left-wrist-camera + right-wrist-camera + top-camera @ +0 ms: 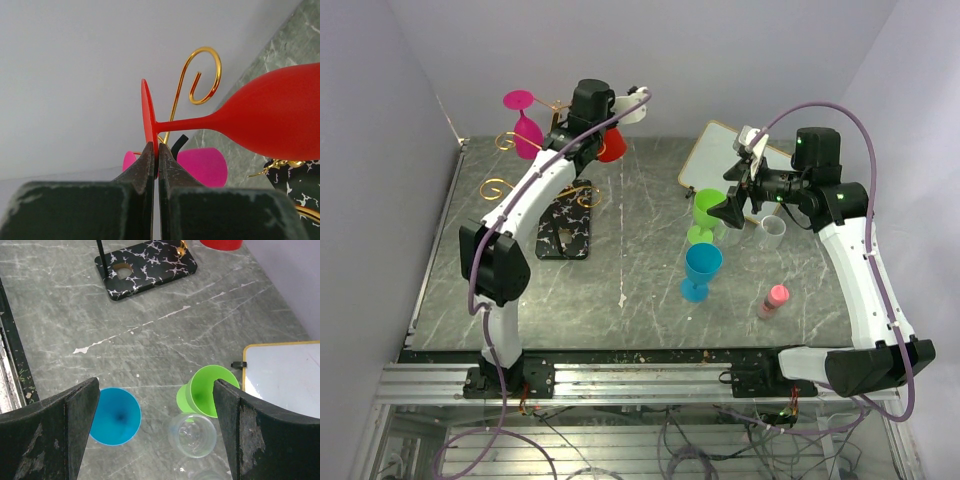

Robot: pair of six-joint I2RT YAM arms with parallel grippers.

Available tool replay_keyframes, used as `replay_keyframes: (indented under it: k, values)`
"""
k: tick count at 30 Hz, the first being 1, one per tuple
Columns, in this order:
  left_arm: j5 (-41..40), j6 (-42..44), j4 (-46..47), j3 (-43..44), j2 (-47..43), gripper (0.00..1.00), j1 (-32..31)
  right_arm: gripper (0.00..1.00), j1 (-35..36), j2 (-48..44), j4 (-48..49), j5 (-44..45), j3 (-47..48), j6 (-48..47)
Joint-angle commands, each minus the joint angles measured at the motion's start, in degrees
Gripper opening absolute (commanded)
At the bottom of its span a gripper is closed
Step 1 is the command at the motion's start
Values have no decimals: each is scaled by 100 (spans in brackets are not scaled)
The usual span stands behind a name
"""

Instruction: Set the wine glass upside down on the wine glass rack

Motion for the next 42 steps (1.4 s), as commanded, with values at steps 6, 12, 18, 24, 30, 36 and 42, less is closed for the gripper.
replay_keyframes:
  k: [6,12,18,24,30,36,42]
  values:
    - [-113,-150,-77,387,223,7,271,96,-43,-63,123,-103,-93,2]
    - [-130,-75,-31,643,501,7,352,96,-42,-70,152,-109,-135,-3]
    - [-277,32,-47,1112,849,7,371,96,-42,-142,163,-110,-163,-28]
    - [-349,141,82,1270,1019,7,371,96,-39,-153,157,-123,-186,-24]
    - [-437,159,246,1437,1194,7,371,96,-42,-157,178,-105,-210,-13]
    - [-462,179,436,1489,1292,7,372,96,-47,-141,179,-126,-206,-13]
    - [-435,93,577,1600,1366,7,371,96,-41,-151,189,-136,-226,-8]
